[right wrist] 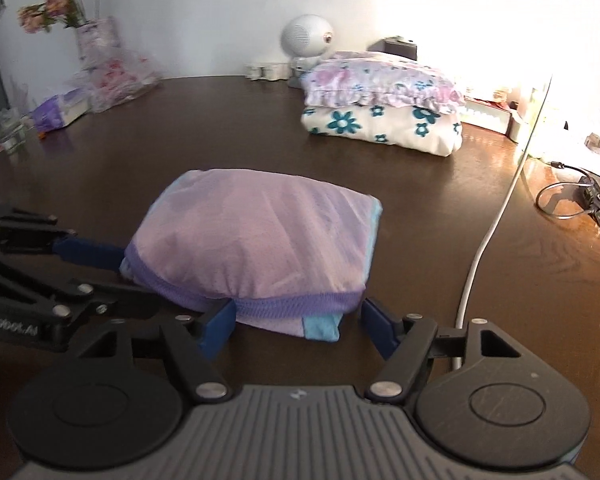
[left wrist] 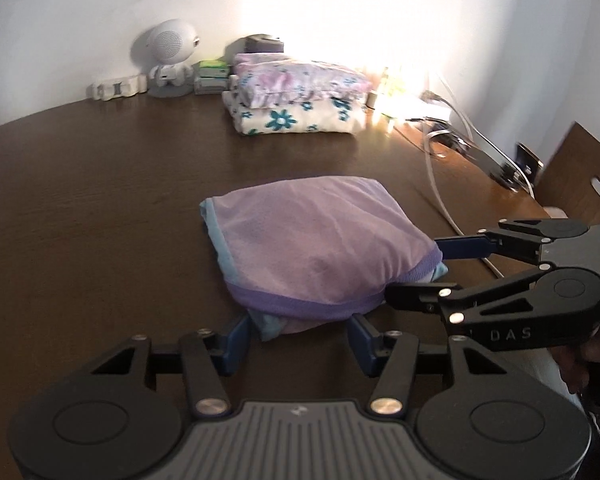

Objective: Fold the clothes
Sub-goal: 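Grasp the folded bundle edges with both grippers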

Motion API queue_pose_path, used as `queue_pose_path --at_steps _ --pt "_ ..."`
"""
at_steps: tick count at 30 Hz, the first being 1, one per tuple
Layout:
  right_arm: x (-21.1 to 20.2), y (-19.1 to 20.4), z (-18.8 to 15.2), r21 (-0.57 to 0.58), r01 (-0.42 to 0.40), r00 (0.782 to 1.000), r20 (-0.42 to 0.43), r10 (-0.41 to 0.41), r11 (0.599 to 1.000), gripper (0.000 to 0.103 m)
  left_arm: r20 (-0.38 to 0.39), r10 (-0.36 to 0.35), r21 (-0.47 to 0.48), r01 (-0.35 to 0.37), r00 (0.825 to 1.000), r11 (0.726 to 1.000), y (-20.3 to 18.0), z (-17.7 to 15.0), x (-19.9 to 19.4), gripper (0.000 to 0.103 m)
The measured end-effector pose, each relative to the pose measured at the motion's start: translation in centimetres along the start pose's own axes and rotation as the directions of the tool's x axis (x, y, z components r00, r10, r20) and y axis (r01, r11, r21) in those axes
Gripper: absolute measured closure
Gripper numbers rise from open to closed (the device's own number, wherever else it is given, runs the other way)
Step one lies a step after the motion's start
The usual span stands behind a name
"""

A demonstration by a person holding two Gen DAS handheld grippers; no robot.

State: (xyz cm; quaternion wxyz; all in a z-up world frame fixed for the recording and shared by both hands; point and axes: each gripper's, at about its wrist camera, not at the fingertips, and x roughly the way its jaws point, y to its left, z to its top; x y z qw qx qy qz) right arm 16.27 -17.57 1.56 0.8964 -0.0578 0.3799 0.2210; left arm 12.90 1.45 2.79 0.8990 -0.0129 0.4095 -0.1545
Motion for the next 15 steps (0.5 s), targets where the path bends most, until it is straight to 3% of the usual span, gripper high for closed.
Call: queue_pose_path --at_steps 4,9,12,15 --pt "1.1 -0.9 1.0 0.037 0.065 0.998 0.011 -0.066 0.997 0.032 0.009 0.011 -0.007 -0.011 1.0 1.0 0.6 0.7 -0.1 0.049" --pt "-1.2 -0.9 1.2 0.055 0.044 0.997 0.062 -0.048 0.998 0.025 0.057 0.05 -0.029 -0.048 0.997 0.998 1.3 1.2 -1.0 0.046" --pt "-3.5 -1.6 1.6 0.088 0.02 0.994 0.103 -0.029 0.996 0.023 0.114 0.086 -0.113 -0.073 0.99 0.991 2.6 1.8 -2.2 0.046" --pt "-4.8 -3.2 2.5 0.158 -0.001 0.99 0.14 -0.021 0.987 0.022 0.129 0.133 -0.253 -0.097 0.983 0.963 3.8 2.8 -2.5 0.033"
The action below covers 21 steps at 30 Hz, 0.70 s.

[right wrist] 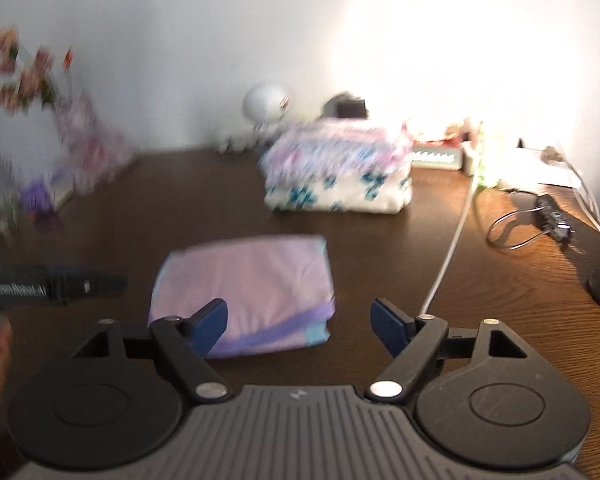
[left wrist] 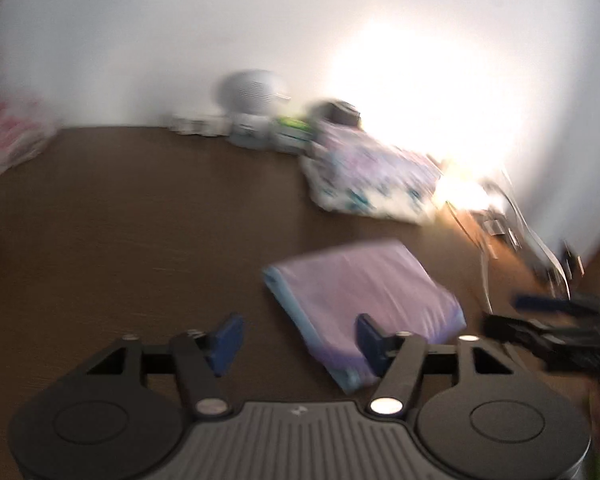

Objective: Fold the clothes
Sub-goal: 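Grasp the folded bundle edges with both grippers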

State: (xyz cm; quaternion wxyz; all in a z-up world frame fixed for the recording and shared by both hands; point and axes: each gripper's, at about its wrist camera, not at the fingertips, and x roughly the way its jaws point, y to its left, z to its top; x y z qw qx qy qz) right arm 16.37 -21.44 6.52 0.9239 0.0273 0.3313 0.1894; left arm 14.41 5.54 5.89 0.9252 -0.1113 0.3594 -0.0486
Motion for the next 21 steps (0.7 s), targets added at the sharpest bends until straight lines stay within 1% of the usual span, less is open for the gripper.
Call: queue_pose_path --at_steps 1,4,6,7,8,9,10,11,12,14,15,16,17,18,19,20,21 --pt "-0.1 -0.5 0.4 0.026 0.0 1.0 0.01 0.0 1.0 0.022 -0.017 -0.002 -0.028 0.002 1.0 1.0 0.0 0.2 0.4 0.033" --pt "3.2 -1.8 0.7 0.116 -0.026 0.999 -0.024 0.029 0.993 0.023 -0.035 -0.031 -0.07 0.028 0.999 0.997 -0.6 0.4 2.1 0.034" --pt "5.5 -2.7 0.8 0.176 -0.042 0.998 -0.046 0.051 0.983 0.03 -0.042 -0.029 -0.083 0.025 0.999 0.996 -1.3 0.4 3.3 0.035" --pt "6.6 -3.1 0.9 0.206 -0.05 0.996 -0.057 0.063 0.977 0.032 -0.049 -0.028 -0.087 0.024 0.998 0.996 -1.7 0.3 3.9 0.035" --pt "7.4 -3.0 1.0 0.214 -0.06 0.995 -0.061 0.075 0.975 0.035 -0.055 -0.028 -0.091 0.023 0.998 0.996 -2.1 0.3 4.5 0.036" --pt "8.1 -2.9 1.1 0.22 -0.071 0.994 -0.065 0.088 0.973 0.04 -0.062 -0.027 -0.095 0.021 0.998 0.995 -2.5 0.3 5.1 0.04" --pt "8.7 -2.4 1.0 0.206 -0.073 0.993 -0.071 0.09 0.976 0.044 -0.072 -0.029 -0.089 0.023 0.997 0.996 -2.8 0.3 5.6 0.051" --pt "8.8 -2.0 0.8 0.185 -0.061 0.994 -0.077 0.076 0.981 0.054 -0.086 -0.033 -0.071 0.026 0.996 0.997 -2.9 0.3 6.1 0.06" --pt "9.0 -1.5 0.6 0.164 -0.047 0.995 -0.081 0.061 0.985 0.063 -0.093 -0.034 -0.046 0.029 0.995 0.999 -2.9 0.4 6.4 0.07" --pt "8.7 -0.6 0.1 0.136 -0.018 0.995 -0.097 0.031 0.991 0.073 -0.097 -0.031 0.019 0.033 0.995 0.999 -2.6 0.8 6.7 0.077" --pt "8.2 -0.2 -0.1 0.129 -0.013 0.994 -0.11 0.028 0.992 0.073 -0.099 -0.027 0.04 0.031 0.995 0.999 -2.2 0.9 6.9 0.081" --pt "7.8 0.2 -0.4 0.123 -0.01 0.992 -0.123 0.025 0.992 0.072 -0.101 -0.025 0.044 0.03 0.995 0.999 -1.6 1.2 7.0 0.081" --pt "7.3 0.4 -0.5 0.124 0.003 0.992 -0.129 0.013 0.992 0.069 -0.103 -0.03 0.043 0.034 0.994 0.998 -1.0 1.4 7.1 0.081" --pt "6.8 0.5 -0.5 0.127 0.011 0.993 -0.121 0.004 0.992 0.059 -0.101 -0.031 0.03 0.034 0.994 0.999 -0.4 1.5 7.0 0.08" --pt "6.5 0.4 -0.3 0.141 0.011 0.995 -0.104 0.004 0.99 0.051 -0.096 -0.029 0.006 0.029 0.995 1.0 0.2 1.5 6.8 0.073" --pt "6.2 0.3 -0.2 0.156 0.01 0.996 -0.085 0.004 0.988 0.042 -0.09 -0.037 -0.013 0.036 0.995 0.999 0.6 1.4 6.6 0.066" --pt "6.3 0.1 -0.1 0.168 0.003 0.997 -0.079 0.011 0.986 0.04 -0.084 -0.056 -0.027 0.054 0.995 0.998 0.8 1.3 6.4 0.053"
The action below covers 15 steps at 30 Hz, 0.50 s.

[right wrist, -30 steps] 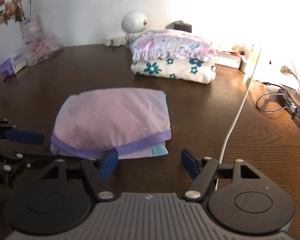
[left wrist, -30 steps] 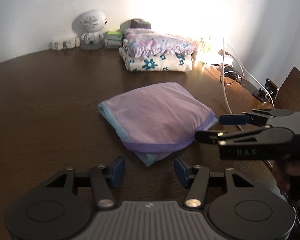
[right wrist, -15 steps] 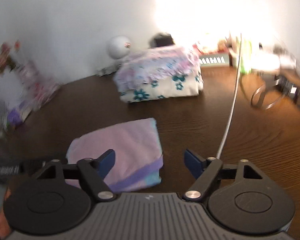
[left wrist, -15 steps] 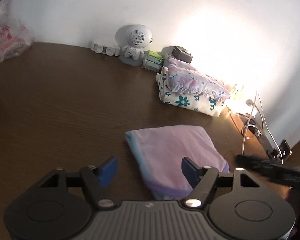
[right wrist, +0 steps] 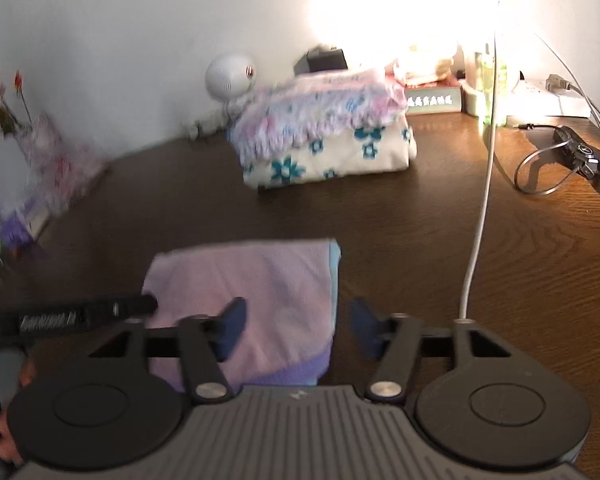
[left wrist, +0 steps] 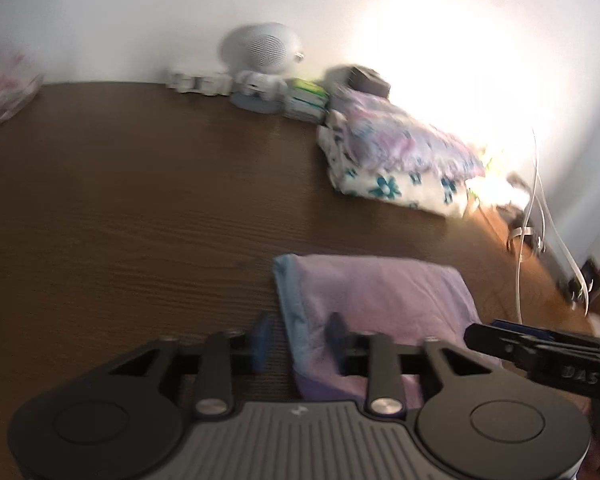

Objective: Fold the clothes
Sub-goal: 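Grasp the folded bundle edges with both grippers, then carry the folded bundle with both grippers to the floral clothes stack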

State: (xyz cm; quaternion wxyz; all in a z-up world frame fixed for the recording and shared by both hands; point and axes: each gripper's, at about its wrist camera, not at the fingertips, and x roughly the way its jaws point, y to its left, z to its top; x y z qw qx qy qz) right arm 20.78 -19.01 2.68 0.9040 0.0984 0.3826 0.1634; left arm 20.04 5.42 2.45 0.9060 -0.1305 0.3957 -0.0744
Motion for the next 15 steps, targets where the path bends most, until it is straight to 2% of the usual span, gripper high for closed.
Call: queue_pose_path --at_steps 1,3,4,6,7,8,9,10,12,15 --pt "0.4 -0.1 0.1 0.006 0.0 1.0 -0.008 0.0 1.0 0.04 0.003 -0.009 0.003 0.009 1.0 1.0 -0.1 -0.1 0.0 0.048" --pt "1.6 -0.1 0.0 0.0 -0.02 0.999 -0.028 0.02 1.0 0.04 0.002 -0.004 0.038 0.004 1.0 0.999 -0.9 -0.4 0.3 0.048" --pt "1.9 0.3 -0.3 -0.031 -0.033 0.999 -0.018 0.032 0.999 0.04 0.001 -0.002 0.056 0.002 1.0 0.998 -1.3 -0.5 0.4 0.048" --pt "2.1 1.4 -1.1 -0.129 -0.004 1.0 0.003 0.004 0.992 0.041 0.001 0.002 0.092 -0.002 1.0 0.996 -2.1 -0.7 0.7 0.05" --pt "2.2 1.9 -1.4 -0.167 0.014 1.0 0.013 -0.012 0.986 0.045 0.007 0.006 0.108 -0.006 1.0 0.994 -2.4 -0.9 0.8 0.057" --pt "2.3 2.3 -1.6 -0.192 0.015 1.0 0.021 -0.011 0.981 0.058 0.02 0.01 0.122 -0.012 1.0 0.992 -2.7 -1.2 0.9 0.065" --pt "2.3 2.5 -1.8 -0.207 0.0 1.0 0.024 0.005 0.978 0.069 0.033 0.014 0.137 -0.018 0.999 0.99 -3.0 -1.5 1.0 0.079" --pt "2.4 2.6 -1.9 -0.207 -0.021 0.999 0.025 0.027 0.978 0.072 0.047 0.017 0.151 -0.024 0.999 0.988 -3.2 -1.8 1.1 0.085" --pt "2.7 2.4 -1.6 -0.202 -0.071 0.997 0.009 0.074 0.977 0.086 0.067 0.024 0.167 -0.035 0.997 0.985 -3.5 -2.0 1.2 0.09" --pt "2.8 1.2 -0.2 -0.12 -0.141 0.99 -0.005 0.142 0.983 0.093 0.092 0.03 0.181 -0.047 0.995 0.982 -3.7 -2.0 1.1 0.095"
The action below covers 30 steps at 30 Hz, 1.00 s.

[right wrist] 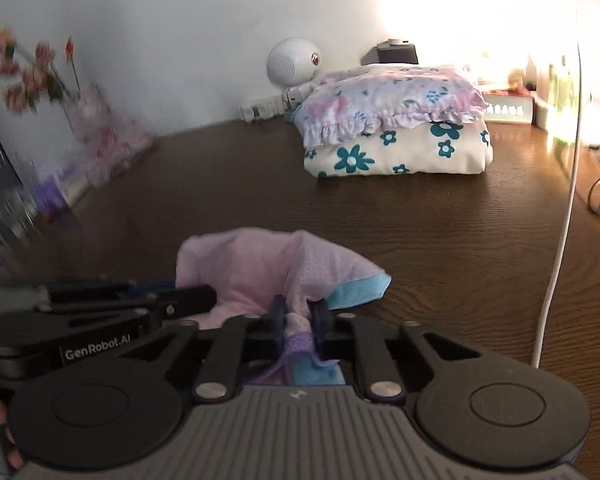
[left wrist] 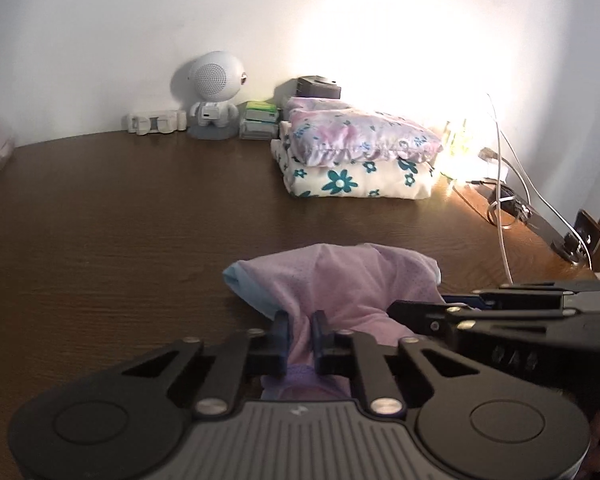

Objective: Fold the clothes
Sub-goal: 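Carry the folded bundle with both grippers to the floral clothes stack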

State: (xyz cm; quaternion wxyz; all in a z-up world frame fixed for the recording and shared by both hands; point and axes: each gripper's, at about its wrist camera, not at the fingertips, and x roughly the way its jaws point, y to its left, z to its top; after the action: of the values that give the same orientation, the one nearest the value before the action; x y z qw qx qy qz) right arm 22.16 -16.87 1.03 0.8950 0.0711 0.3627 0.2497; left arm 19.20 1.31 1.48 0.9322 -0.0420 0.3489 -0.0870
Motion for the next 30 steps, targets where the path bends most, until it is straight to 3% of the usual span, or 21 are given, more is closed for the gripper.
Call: queue_pose_path --at_steps 8,15,22,26,30 --pt "-3.5 1.2 4.6 0.019 -0.005 0.983 0.183 0.001 1.0 0.095 0.121 -0.028 0.025 0.025 0.992 0.999 -0.9 5.5 -2.4 0.099" --pt "-5.1 -0.7 12.9 0.026 0.051 0.958 0.281 -0.056 0.998 0.095 0.238 -0.075 0.072 0.059 0.968 0.996 -2.6 13.8 -3.0 0.099" --pt "-0.2 -5.8 19.6 0.058 0.098 0.971 0.215 -0.108 0.994 0.095 0.201 -0.113 0.017 0.112 0.973 0.994 -3.0 19.9 3.7 0.099" --pt "2.8 -7.8 19.9 0.044 0.132 0.977 0.163 -0.137 0.99 0.094 0.168 -0.092 0.021 0.09 0.981 0.996 -3.4 19.4 7.5 0.099" --pt "5.3 -9.1 18.1 0.043 0.132 0.984 0.118 -0.136 0.99 0.094 0.169 -0.062 0.042 0.055 0.984 0.998 -3.3 18.4 9.4 0.099"
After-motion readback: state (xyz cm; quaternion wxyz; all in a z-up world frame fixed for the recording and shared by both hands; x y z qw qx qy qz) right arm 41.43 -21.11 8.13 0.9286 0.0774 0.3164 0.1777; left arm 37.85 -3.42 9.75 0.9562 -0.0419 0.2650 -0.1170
